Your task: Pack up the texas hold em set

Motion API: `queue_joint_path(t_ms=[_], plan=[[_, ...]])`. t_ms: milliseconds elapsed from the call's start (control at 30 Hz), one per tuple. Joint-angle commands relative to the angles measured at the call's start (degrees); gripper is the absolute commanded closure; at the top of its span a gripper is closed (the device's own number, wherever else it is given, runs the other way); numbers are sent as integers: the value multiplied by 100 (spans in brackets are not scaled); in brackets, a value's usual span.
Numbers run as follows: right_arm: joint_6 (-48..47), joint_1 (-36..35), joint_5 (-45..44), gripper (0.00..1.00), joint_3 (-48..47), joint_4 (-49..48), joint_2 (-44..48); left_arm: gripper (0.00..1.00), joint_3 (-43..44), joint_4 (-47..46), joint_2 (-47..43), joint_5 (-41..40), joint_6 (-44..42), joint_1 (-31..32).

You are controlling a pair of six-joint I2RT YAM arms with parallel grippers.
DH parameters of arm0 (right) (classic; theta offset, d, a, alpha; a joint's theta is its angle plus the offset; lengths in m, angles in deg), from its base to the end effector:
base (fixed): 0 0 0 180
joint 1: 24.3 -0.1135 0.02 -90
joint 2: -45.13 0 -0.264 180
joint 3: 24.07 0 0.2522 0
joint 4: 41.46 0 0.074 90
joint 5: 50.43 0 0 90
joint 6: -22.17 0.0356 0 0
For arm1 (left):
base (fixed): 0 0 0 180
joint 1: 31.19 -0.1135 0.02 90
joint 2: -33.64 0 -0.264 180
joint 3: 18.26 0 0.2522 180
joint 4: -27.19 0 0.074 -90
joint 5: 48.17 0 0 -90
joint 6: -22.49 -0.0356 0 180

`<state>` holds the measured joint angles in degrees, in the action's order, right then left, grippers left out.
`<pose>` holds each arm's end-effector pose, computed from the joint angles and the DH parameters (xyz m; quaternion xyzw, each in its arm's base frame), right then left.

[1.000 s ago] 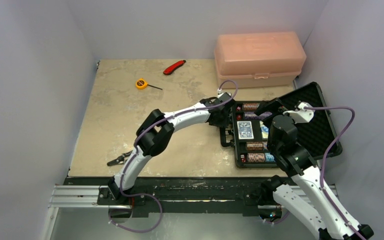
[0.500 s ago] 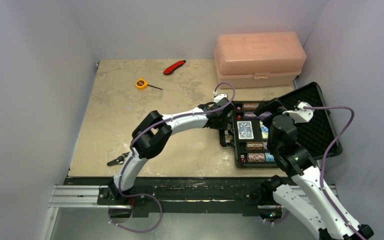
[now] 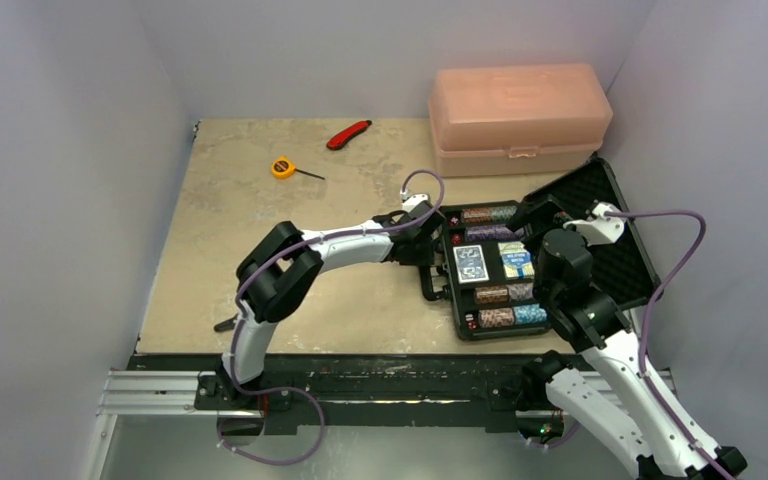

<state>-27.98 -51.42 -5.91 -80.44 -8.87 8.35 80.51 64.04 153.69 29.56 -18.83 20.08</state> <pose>0.1385 0.0424 0.3339 0.3192 0.6906 0.0644 0.6457 0.2841 -0.3421 0.1581 -0.0077 0.9565 -0.1429 0.2542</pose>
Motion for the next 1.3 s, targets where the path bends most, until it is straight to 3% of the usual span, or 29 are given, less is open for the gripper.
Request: queue_joint_path(t_ms=[0,800,1067,1267], plan=[[-48,-39,-41,1,16,-154,-45,71,-711,1337,-97,-756,-421,-416],[-33,-34,22,1,-32,-104,-243,73,-2912,1166,-1500,-1509,-349,-1148],[-46,-39,18,1,-72,-76,-367,71,-3551,668,-1865,-1235,-313,-1548],[-228,-23,138,1,-59,-240,-455,71,-3595,794,-1994,-1249,-35,-1564]])
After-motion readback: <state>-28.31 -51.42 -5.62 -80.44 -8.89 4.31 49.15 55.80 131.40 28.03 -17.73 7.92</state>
